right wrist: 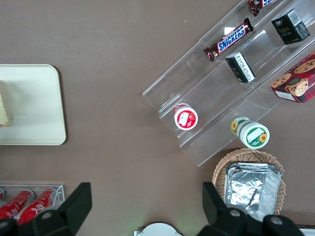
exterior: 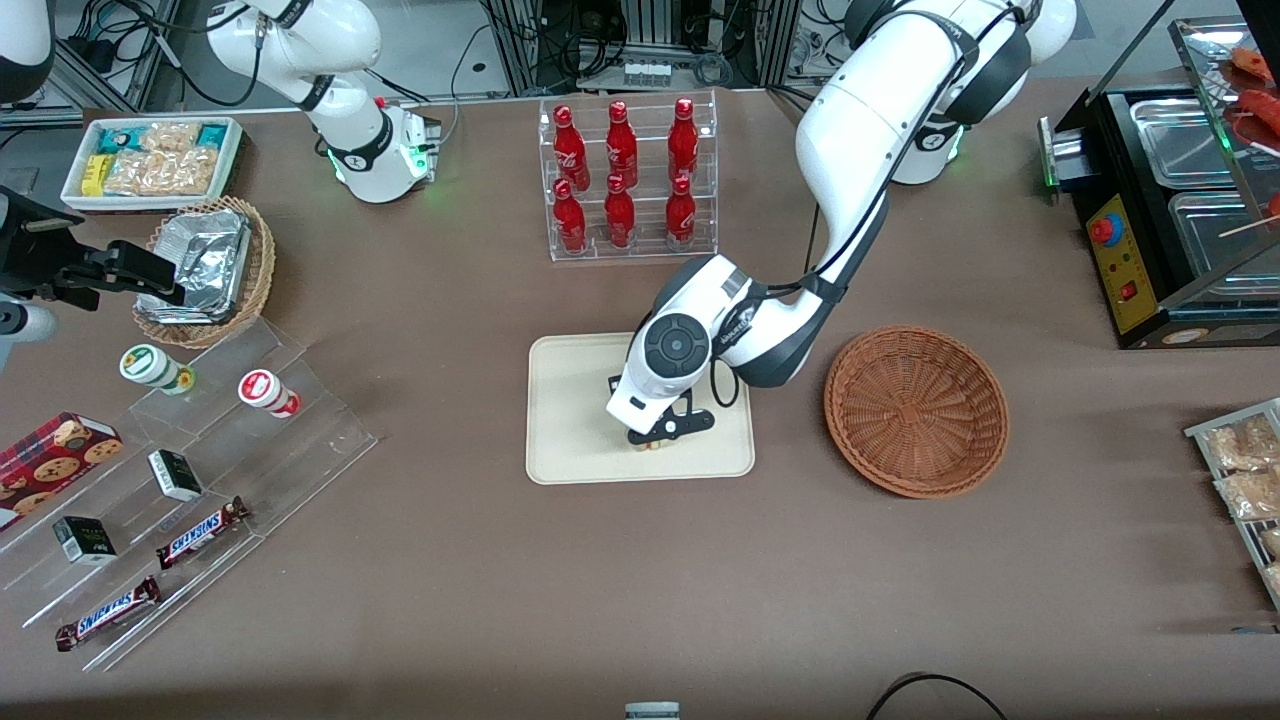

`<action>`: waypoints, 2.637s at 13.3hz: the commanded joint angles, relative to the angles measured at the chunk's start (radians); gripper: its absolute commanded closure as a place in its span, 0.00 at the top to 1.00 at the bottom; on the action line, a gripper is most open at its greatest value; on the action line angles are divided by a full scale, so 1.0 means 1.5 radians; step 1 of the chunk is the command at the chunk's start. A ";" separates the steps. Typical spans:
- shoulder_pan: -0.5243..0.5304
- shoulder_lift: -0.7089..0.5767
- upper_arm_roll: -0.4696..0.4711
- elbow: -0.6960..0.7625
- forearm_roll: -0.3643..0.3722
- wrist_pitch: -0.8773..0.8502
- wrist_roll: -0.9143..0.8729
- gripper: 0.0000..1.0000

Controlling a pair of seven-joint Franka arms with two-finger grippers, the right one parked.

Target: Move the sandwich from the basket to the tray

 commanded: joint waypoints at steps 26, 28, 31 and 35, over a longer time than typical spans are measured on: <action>0.055 -0.159 0.108 0.073 0.011 -0.240 0.009 1.00; 0.074 -0.167 0.110 0.052 0.010 -0.241 0.075 1.00; 0.130 -0.232 0.111 -0.027 0.009 -0.247 0.192 1.00; 0.199 -0.276 0.111 -0.058 0.011 -0.290 0.327 1.00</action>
